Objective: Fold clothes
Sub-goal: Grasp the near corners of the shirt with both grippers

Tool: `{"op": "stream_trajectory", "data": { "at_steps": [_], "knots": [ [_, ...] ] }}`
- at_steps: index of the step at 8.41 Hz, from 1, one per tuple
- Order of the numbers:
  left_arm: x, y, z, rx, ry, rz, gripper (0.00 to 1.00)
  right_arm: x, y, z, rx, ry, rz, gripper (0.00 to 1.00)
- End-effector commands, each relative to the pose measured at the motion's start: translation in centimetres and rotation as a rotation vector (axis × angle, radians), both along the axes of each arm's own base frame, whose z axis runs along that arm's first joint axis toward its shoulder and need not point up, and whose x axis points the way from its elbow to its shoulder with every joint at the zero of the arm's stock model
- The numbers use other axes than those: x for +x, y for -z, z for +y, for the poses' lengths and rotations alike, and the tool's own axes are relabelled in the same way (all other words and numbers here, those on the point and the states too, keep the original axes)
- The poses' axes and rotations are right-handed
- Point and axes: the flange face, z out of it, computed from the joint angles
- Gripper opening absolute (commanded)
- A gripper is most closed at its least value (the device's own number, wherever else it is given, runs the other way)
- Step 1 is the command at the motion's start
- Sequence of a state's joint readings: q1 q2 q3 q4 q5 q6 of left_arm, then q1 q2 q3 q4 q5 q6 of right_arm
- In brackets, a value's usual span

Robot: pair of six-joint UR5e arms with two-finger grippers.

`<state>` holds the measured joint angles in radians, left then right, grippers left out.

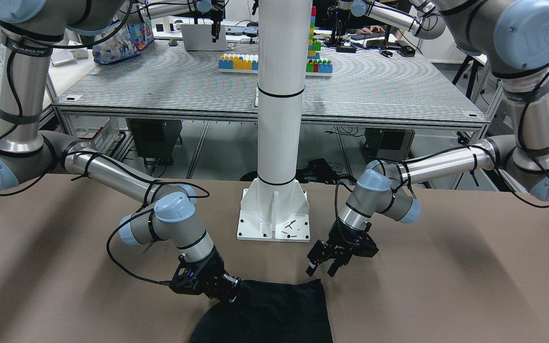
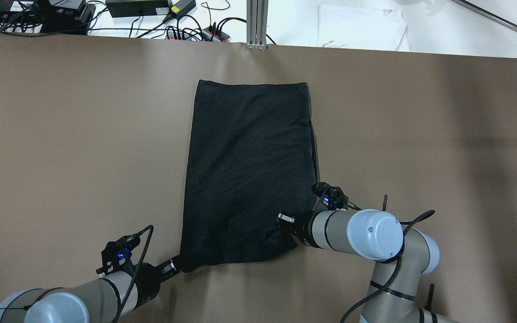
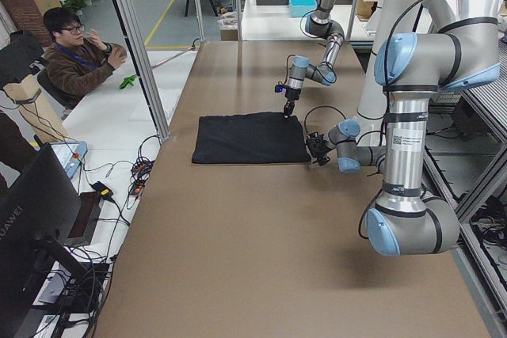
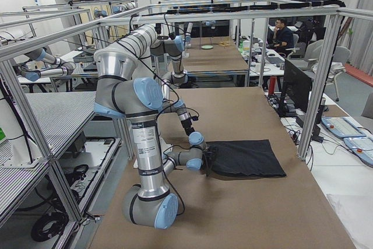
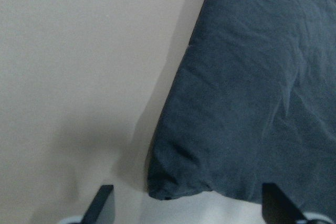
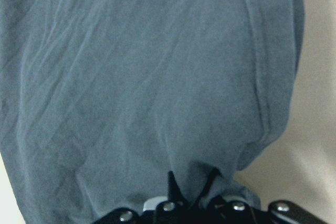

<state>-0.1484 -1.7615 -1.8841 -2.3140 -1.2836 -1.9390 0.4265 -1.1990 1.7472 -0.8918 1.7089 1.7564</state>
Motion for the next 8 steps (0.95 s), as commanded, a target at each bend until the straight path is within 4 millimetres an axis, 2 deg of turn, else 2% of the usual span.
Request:
{"op": "stream_trajectory", "data": {
  "at_steps": [1,3,4,6,7,8],
  "knots": [
    [1.2,0.1,-0.1,0.001,-0.002,-0.005,1.0,0.0,0.0,0.0,0.001,0.001,0.0,0.0],
    [2.2,-0.4,-0.5,0.0,0.002,-0.021,0.99,0.0,-0.2,0.0,-0.001,0.002,0.004,0.0],
    [2.6,0.2,-0.9,0.0,0.007,-0.011,0.89,0.0,-0.2,0.0,0.002,0.003,0.005,0.0],
    [2.6,0.3,-1.0,0.0,0.012,-0.01,0.19,0.0,-0.3,0.0,0.002,0.003,0.005,0.0],
    [2.5,0.5,-1.0,0.001,0.012,-0.007,0.0,0.0,-0.4,0.0,0.002,0.004,0.008,0.0],
    [2.4,0.5,-1.1,0.003,0.009,-0.006,0.0,0.1,-0.4,0.1,0.004,0.004,0.007,0.0]
  ]
}}
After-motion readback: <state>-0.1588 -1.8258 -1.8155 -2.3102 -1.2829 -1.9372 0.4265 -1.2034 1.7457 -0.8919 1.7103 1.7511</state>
